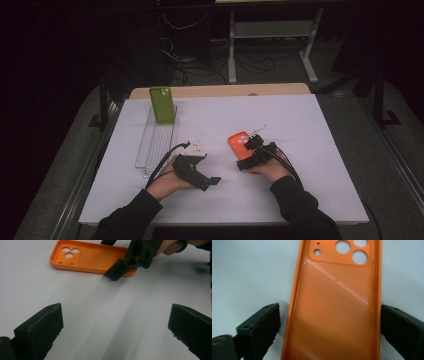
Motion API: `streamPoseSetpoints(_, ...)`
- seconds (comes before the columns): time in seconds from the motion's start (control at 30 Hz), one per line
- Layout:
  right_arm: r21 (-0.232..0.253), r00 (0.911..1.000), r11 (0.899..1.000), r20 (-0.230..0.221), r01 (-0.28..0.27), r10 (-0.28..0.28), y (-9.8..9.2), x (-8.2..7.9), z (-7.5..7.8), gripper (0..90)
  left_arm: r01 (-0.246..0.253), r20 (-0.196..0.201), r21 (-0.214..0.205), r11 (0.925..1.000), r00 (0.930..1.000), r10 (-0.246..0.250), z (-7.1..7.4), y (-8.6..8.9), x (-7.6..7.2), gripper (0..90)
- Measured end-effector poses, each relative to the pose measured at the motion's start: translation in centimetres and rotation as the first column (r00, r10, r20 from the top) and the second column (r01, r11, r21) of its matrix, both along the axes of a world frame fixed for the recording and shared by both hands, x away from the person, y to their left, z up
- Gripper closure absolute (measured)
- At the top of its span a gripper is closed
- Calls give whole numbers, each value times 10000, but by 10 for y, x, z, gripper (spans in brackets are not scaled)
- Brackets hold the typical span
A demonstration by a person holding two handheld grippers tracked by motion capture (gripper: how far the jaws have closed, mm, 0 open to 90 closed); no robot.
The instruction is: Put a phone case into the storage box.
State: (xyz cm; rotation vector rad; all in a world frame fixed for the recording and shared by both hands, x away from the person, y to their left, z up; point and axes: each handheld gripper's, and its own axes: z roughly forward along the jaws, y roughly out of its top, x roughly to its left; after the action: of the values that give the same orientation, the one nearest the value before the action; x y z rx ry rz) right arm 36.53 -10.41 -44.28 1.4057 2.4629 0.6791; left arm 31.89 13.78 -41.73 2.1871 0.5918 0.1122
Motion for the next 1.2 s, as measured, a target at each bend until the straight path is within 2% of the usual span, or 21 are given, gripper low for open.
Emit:
streamPoseSetpoints(0.13, 37, 10000, 10000, 87, -37, 37, -1, -2, 1, 112, 38, 0, 61, 10000, 10000, -38, 0, 0, 0, 0)
streamPoseSetpoints(0.47, 140, 9998, 9999, 194, 31, -33, -2, -4, 1, 149, 83, -3, 112, 9999, 10000, -83, -1, 0, 0, 0)
streamPoseSetpoints(0.93, 308, 9987, 9989, 379, -356, 344, -7, -4, 3, 158, 78, -23, 118, 9999, 10000, -77, -1, 0, 0, 0)
streamPoseSetpoints(1.0, 287, 9976, 9986, 554, -434, 418, -8, -4, 4, 158, 61, -40, 106, 9999, 10000, -61, -1, 0, -1, 0)
streamPoseSetpoints(1.2, 349, 9968, 9975, 535, -617, 598, -11, -3, 7, 158, 75, -25, 120, 9999, 10000, -74, -1, 0, -1, 0)
